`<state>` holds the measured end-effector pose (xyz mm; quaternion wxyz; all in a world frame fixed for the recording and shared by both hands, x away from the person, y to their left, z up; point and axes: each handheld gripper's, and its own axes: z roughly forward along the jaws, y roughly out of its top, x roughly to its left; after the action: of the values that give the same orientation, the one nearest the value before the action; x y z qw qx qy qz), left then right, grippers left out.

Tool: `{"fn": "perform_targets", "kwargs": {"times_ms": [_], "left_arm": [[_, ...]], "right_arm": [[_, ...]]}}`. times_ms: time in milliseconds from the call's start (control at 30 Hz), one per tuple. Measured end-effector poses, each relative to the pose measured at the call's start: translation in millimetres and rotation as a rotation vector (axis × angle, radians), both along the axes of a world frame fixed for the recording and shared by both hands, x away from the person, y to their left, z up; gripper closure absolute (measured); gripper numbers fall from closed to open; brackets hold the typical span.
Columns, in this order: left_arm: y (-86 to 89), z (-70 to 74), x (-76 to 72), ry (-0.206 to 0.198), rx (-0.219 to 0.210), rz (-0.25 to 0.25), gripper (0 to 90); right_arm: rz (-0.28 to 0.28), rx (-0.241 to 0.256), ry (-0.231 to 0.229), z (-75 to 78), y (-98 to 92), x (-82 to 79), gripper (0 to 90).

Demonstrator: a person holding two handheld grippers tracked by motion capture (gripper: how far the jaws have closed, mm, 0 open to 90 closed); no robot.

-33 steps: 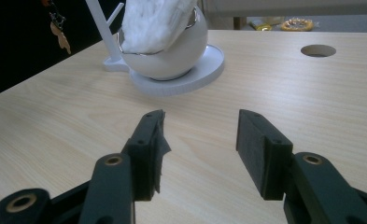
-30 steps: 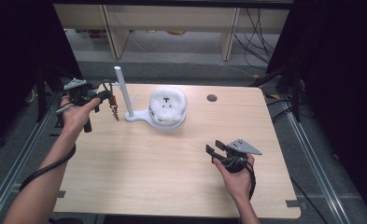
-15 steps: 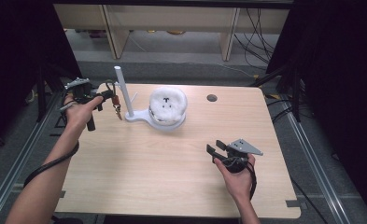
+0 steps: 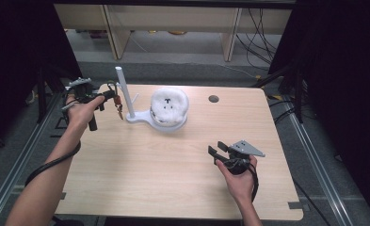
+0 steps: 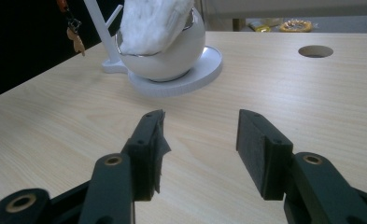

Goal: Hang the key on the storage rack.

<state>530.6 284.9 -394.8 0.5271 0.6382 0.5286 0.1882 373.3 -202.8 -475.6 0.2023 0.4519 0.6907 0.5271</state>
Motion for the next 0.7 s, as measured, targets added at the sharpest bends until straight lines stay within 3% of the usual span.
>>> {"fn": "perform_targets", "kwargs": {"times_ms": [200,233,367,400,700], "left_arm": [[-1.6,-2.1,1.6,0.004,-0.005,0.004,84.0],[-1.7,-2.5,1.8,0.004,-0.005,0.004,84.0],[-2.1,-3.5,3.3,0.008,-0.006,0.008,83.9],[-2.2,-3.7,3.6,0.009,-0.006,0.011,83.8],[-3.5,-7.0,4.0,0.005,0.004,0.011,83.7]], "right_arm": [[0.005,0.008,0.004,-1.0,0.0,0.2,52.5],[0.011,-0.006,-0.018,-1.9,-0.9,1.4,52.5],[-0.001,-0.010,0.000,-1.9,-1.3,0.2,52.4],[-0.004,0.010,0.015,-1.8,0.1,-1.0,52.4],[-0.003,-0.007,0.014,-1.8,-1.4,-0.7,52.3]]}}
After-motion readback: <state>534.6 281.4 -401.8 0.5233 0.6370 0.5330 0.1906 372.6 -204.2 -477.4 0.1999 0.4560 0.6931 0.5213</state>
